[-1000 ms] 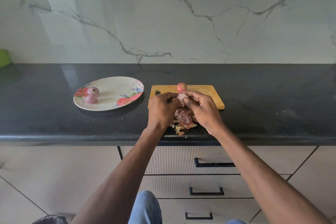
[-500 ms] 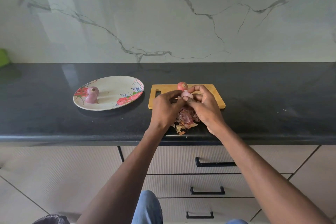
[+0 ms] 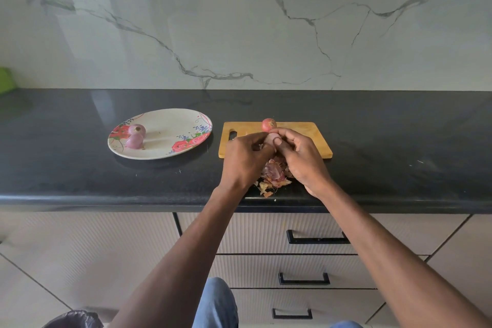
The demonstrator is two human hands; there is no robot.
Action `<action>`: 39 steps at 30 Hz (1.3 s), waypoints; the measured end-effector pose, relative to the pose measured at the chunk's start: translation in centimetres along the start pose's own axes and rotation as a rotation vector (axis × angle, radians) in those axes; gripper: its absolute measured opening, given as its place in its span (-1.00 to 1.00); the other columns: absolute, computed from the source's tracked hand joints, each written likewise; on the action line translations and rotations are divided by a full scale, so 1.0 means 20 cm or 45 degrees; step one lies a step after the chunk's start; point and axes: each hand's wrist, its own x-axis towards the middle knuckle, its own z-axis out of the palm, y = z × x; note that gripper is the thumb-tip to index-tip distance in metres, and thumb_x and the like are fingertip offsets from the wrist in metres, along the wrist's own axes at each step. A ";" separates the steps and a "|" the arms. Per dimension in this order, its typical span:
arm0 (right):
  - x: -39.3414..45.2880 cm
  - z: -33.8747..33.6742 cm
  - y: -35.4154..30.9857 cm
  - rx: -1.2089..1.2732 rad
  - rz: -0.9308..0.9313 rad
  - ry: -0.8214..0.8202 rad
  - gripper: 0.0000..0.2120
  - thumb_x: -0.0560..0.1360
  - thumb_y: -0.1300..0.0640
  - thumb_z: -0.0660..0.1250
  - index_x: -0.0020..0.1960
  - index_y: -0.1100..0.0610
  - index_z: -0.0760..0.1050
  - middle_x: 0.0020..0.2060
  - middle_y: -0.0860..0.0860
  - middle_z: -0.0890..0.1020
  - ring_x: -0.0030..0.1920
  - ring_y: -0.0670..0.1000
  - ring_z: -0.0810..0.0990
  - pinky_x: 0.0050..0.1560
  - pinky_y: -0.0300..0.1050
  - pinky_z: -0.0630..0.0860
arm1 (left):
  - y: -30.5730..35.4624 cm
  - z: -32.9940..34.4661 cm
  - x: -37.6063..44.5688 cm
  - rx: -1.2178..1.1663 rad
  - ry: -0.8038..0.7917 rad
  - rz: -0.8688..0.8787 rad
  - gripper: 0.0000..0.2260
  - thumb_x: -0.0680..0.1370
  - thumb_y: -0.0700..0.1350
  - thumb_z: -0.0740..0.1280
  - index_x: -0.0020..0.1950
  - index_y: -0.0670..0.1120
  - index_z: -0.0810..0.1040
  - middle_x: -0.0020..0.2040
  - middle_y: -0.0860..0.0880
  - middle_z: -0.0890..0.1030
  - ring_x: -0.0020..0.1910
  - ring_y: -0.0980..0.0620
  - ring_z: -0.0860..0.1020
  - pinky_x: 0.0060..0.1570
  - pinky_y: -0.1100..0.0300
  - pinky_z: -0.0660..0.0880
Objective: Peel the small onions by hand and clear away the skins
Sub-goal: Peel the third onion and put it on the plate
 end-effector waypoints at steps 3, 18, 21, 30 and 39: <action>0.00 0.01 0.01 -0.072 -0.020 -0.020 -0.81 0.66 0.11 0.27 0.24 0.02 0.58 0.10 -0.08 0.70 0.17 -0.06 0.64 0.24 0.14 0.56 | -0.01 0.00 0.01 0.030 -0.007 -0.026 -0.81 0.58 -0.14 0.42 0.17 -0.11 0.71 -0.10 -0.01 0.74 -0.16 0.17 0.67 -0.14 0.26 0.61; -0.01 -0.06 -0.06 0.895 0.281 -0.049 -0.82 0.63 0.28 0.24 0.18 0.19 0.55 0.11 0.15 0.64 -0.13 0.00 0.62 -0.16 -0.19 0.61 | 0.02 0.01 0.00 0.107 0.124 -0.138 -0.73 0.55 -0.28 0.33 0.23 -0.19 0.67 0.06 -0.08 0.71 -0.06 0.11 0.63 -0.01 0.29 0.57; -0.01 -0.05 -0.04 0.789 0.349 -0.002 -0.77 0.49 0.24 0.45 0.14 0.12 0.58 0.06 0.18 0.65 -0.01 0.08 0.61 -0.03 -0.11 0.59 | 0.02 0.02 0.00 0.140 0.107 -0.113 -0.71 0.56 -0.30 0.32 0.25 -0.20 0.65 0.09 -0.09 0.71 -0.06 0.14 0.60 -0.09 0.50 0.48; 0.00 -0.05 -0.06 0.940 0.364 0.138 -0.77 0.71 0.14 0.14 0.15 0.28 0.47 -0.03 0.35 0.67 -0.20 0.14 0.70 -0.23 -0.14 0.64 | -0.02 0.01 0.02 0.246 0.130 -0.165 -0.68 0.58 -0.32 0.22 0.28 -0.21 0.63 0.18 -0.17 0.68 0.12 -0.11 0.63 0.08 0.26 0.47; -0.02 -0.05 -0.07 0.894 0.372 0.075 -0.87 0.62 0.24 0.29 0.09 0.25 0.60 -0.14 0.15 0.71 -0.19 0.02 0.69 -0.12 -0.13 0.64 | -0.04 -0.01 0.02 -0.067 -0.042 -0.035 -0.70 0.61 -0.01 0.39 0.31 -0.07 0.64 0.16 -0.04 0.70 0.15 0.14 0.65 0.13 0.17 0.59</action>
